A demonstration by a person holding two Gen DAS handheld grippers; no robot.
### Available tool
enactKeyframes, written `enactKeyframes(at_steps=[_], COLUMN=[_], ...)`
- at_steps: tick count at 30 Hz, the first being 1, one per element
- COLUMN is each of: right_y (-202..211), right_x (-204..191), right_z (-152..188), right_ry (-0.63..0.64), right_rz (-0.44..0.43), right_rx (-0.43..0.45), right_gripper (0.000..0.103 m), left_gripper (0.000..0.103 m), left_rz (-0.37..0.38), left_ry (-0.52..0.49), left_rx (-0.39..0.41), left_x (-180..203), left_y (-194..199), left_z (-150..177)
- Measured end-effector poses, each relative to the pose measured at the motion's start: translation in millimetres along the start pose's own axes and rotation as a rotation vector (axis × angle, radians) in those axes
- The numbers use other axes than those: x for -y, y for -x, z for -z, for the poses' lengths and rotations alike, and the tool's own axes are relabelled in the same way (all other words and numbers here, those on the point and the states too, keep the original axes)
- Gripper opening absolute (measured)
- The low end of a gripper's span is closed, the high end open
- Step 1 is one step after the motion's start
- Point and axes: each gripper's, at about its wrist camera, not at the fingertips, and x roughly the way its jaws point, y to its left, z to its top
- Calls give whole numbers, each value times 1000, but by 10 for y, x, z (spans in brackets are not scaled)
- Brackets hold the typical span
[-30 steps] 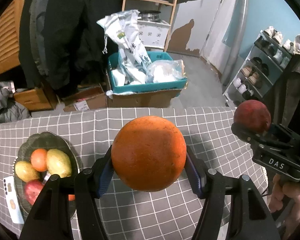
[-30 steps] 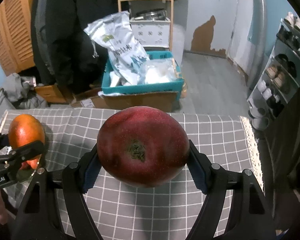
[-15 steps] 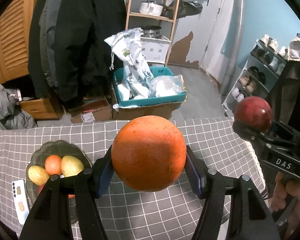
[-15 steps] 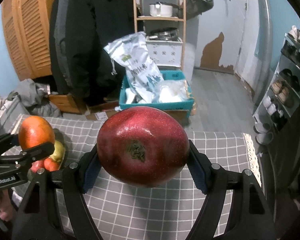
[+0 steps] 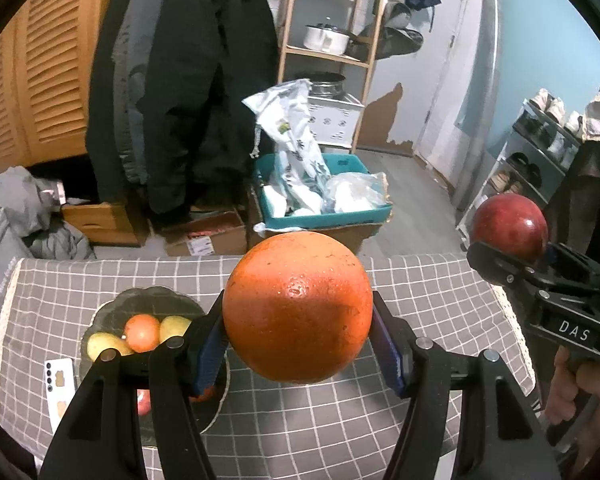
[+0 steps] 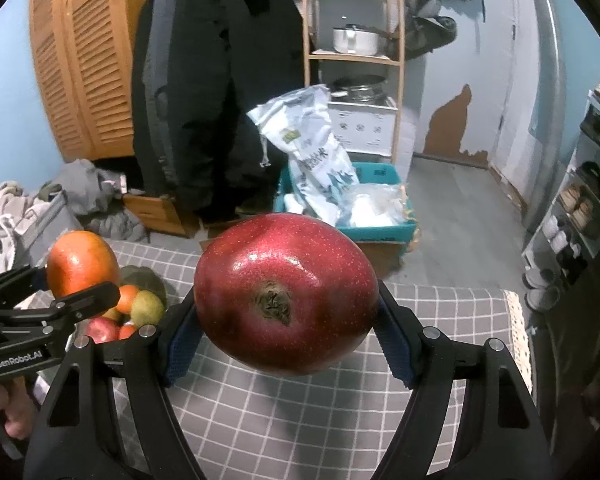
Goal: Organize fruits
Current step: 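Carry the orange with the left tool while the right tool carries the red fruit toward the bowl, then open the left tool over the bowl while the right tool releases the red fruit into it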
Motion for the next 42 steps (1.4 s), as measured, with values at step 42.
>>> enactKeyframes(at_steps=[42], right_y=[-1233], right_x=[-1664], right_z=[21], right_ry=[159], right_rz=[-202], right_rx=[-201], right_gripper=[77], left_gripper=[66], left_rz=[-180], left_ry=[219], left_rx=[-155], left_x=[-1733], left_y=[-369], left_z=[605])
